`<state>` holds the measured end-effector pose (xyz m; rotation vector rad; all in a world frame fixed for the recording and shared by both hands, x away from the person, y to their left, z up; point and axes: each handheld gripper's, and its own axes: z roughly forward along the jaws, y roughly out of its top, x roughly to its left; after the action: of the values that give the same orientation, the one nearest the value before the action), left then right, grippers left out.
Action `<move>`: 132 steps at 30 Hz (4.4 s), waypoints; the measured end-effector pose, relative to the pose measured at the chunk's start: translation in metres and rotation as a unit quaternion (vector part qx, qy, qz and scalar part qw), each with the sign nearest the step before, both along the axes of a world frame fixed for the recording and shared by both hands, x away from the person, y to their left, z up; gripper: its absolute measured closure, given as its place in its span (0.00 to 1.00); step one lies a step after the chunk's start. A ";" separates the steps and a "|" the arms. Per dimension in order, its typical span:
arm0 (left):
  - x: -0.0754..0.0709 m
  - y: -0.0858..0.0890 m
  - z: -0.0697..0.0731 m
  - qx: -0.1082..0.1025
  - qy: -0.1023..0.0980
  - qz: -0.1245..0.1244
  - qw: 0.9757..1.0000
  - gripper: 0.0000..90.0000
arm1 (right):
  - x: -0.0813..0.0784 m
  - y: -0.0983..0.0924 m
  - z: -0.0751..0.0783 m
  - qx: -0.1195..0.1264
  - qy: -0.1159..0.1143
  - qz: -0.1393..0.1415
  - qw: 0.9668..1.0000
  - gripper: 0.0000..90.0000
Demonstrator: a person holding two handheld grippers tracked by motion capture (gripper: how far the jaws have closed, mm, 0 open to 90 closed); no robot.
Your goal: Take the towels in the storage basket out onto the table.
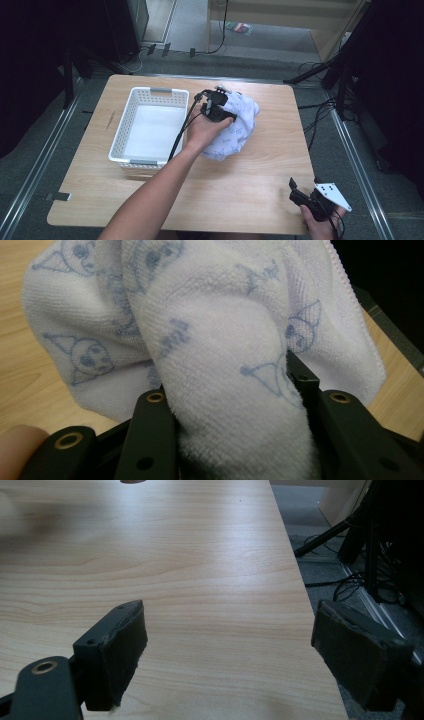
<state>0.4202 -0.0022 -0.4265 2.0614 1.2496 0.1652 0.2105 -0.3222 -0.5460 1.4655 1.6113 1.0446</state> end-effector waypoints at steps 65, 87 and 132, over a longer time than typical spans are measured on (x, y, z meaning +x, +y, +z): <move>-0.031 0.158 0.030 -0.009 -0.055 0.082 0.995 0.00 | 0.001 0.000 0.000 -0.005 0.006 -0.006 1.000 0.17; -0.065 0.245 0.021 -0.005 -0.077 0.143 0.987 0.00 | 0.002 0.002 0.000 -0.010 0.010 -0.006 1.000 0.18; -0.177 0.356 -0.031 -0.012 -0.114 0.227 0.967 0.00 | 0.002 0.001 0.000 -0.010 0.010 -0.007 1.000 0.18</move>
<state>0.2430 0.3538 -0.4579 1.6491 1.5460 0.5765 0.2127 -0.3207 -0.5462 1.4769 1.6195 1.0066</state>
